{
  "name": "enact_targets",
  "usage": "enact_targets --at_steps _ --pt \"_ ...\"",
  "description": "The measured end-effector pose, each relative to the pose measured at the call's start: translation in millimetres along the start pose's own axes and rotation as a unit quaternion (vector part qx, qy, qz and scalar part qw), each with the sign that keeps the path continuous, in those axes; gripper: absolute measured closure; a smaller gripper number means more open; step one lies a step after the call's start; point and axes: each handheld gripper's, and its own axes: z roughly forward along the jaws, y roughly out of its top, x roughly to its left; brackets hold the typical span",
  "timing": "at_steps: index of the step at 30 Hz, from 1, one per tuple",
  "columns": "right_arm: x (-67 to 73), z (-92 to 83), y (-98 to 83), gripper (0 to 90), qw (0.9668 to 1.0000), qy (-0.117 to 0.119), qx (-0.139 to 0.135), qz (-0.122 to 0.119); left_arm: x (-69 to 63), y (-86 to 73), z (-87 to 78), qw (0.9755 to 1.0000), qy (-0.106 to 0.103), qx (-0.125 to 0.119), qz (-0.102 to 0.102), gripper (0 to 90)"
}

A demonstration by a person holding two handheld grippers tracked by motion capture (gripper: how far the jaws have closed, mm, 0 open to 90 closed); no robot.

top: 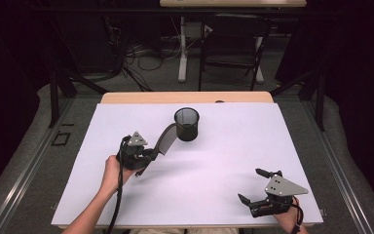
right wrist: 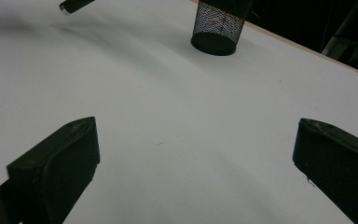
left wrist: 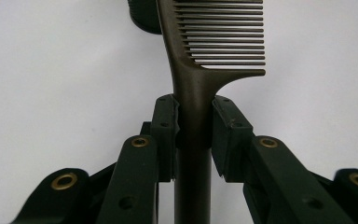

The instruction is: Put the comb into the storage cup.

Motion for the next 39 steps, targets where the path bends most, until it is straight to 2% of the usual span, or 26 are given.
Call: enact_targets --at_steps 4,9,14,20,32,39 --pt "0.8 -0.1 0.5 0.1 1.0000 0.001 0.000 -0.002 0.6 -2.6 -3.8 0.9998 0.006 -0.019 -0.005 72.2" --pt "0.9 0.9 0.4 0.1 1.0000 0.004 0.001 -0.002 -1.2 -6.1 -6.9 0.9991 0.012 -0.040 0.000 72.2" --pt "0.8 1.6 0.2 0.1 1.0000 0.004 0.001 -0.002 -1.4 -10.2 -8.4 0.9980 0.018 -0.060 -0.004 72.2" --pt "1.0 2.5 0.1 0.1 1.0000 0.005 0.003 0.001 -2.2 -10.4 -5.4 0.9973 0.023 -0.069 -0.005 72.2" --pt "-0.5 3.4 -1.1 0.1 1.0000 0.006 0.005 0.005 -1.3 -12.1 -5.7 0.9925 0.035 -0.117 -0.005 72.2" --pt "-1.2 3.2 -1.4 0.1 0.9999 0.005 0.005 0.008 1.3 -12.6 -4.3 0.9913 0.038 -0.126 -0.010 72.2"
